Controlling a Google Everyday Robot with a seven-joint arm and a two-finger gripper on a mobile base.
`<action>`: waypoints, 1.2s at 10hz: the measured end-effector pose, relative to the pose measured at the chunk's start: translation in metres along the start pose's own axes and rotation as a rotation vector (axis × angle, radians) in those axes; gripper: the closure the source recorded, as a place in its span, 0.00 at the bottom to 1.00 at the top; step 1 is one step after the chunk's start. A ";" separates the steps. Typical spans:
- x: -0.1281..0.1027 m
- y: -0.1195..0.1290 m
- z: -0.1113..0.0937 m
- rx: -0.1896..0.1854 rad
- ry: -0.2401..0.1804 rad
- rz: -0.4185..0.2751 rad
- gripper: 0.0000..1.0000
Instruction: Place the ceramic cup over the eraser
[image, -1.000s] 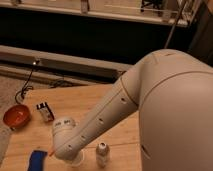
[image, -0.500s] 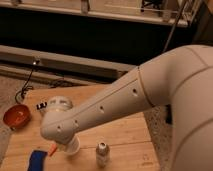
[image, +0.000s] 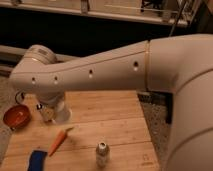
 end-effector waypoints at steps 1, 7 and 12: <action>-0.024 -0.001 0.002 0.008 0.001 -0.013 1.00; -0.124 0.008 0.026 0.000 -0.017 -0.078 1.00; -0.142 -0.017 0.055 -0.042 -0.019 -0.035 1.00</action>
